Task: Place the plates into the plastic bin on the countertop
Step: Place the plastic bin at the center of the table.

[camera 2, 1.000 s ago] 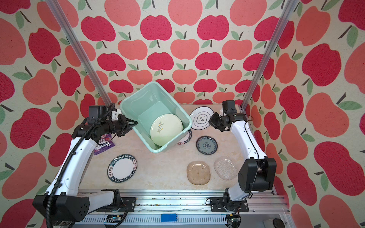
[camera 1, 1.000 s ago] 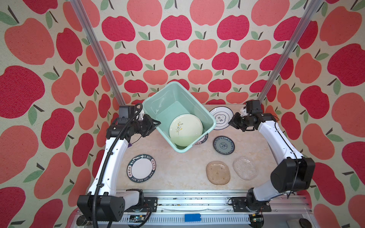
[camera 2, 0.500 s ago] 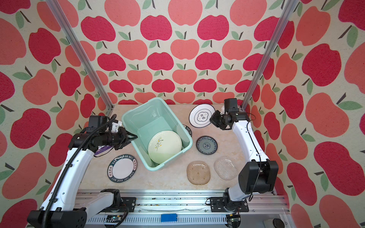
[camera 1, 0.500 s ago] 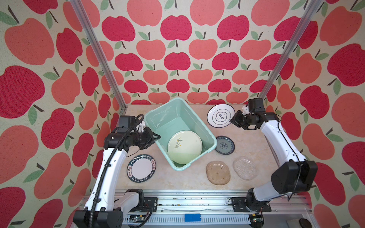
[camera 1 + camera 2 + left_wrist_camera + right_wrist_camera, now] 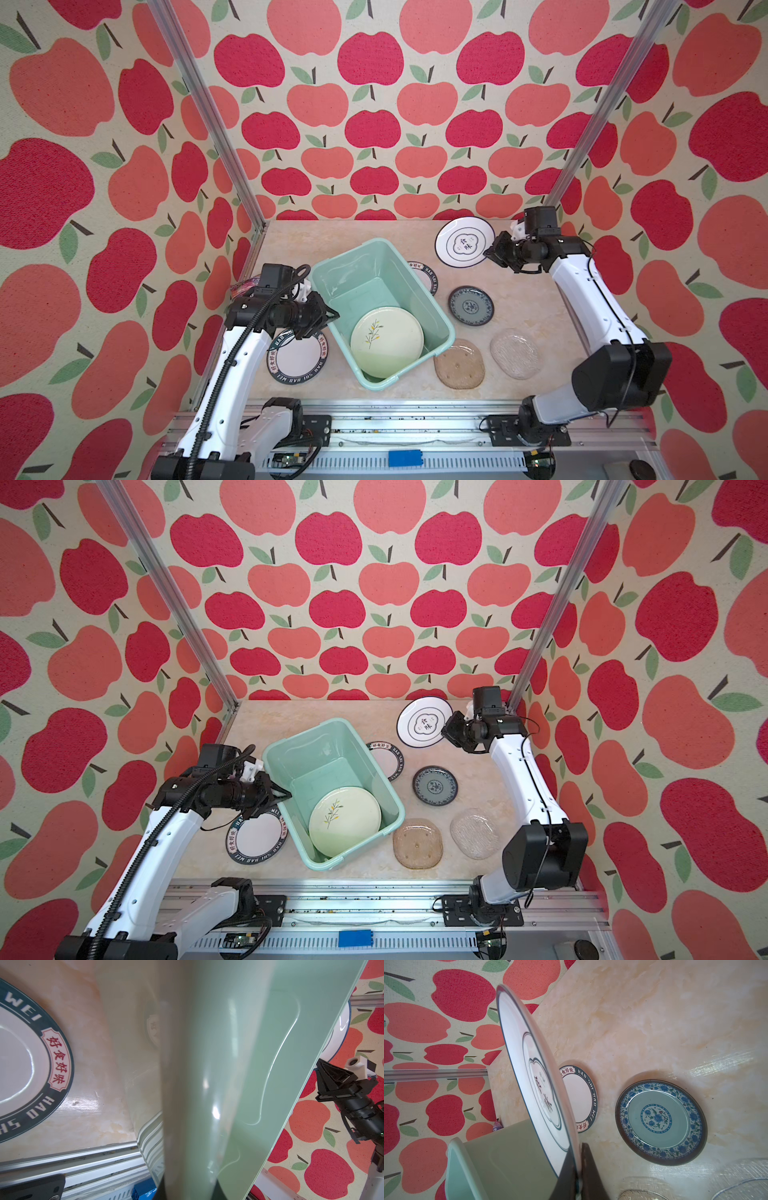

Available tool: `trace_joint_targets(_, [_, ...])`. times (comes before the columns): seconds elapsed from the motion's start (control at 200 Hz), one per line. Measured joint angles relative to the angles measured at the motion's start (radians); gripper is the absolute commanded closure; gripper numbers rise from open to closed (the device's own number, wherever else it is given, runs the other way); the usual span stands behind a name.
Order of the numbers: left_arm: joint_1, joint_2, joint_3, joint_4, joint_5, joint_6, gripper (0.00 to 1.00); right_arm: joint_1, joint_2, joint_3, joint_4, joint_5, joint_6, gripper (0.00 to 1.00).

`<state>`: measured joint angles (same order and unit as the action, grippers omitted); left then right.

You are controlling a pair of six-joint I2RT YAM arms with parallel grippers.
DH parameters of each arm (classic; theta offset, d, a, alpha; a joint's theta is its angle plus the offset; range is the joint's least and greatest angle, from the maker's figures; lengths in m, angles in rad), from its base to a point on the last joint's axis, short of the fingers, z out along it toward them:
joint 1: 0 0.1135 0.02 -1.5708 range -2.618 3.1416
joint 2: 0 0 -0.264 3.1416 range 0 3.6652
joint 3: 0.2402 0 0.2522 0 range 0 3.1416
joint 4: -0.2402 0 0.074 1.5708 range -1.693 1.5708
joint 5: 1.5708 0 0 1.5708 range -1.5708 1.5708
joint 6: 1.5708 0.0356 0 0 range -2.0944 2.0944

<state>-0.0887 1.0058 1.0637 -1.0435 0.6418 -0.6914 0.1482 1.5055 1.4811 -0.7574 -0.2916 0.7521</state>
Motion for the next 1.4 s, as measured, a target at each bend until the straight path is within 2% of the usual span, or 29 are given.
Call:
trace_joint_targets(0.945, [0.024, 0.003, -0.151, 0.069, 0.011, -0.02, 0.99, 0.009, -0.021, 0.006, 0.007, -0.043, 0.0, 1.0])
trace_joint_targets(1.136, [0.039, 0.003, -0.154, 0.076, 0.018, -0.019, 0.86, 0.037, -0.03, 0.021, 0.007, -0.051, 0.0, 1.0])
trace_joint_targets(1.311, [0.064, 0.002, -0.152, 0.105, 0.055, -0.009, 0.59, 0.06, -0.03, 0.045, 0.007, -0.059, 0.0, 1.0])
trace_joint_targets(1.401, [0.071, 0.002, -0.138, 0.131, 0.075, 0.002, 0.54, 0.068, -0.03, 0.066, 0.006, -0.06, 0.0, 1.0])
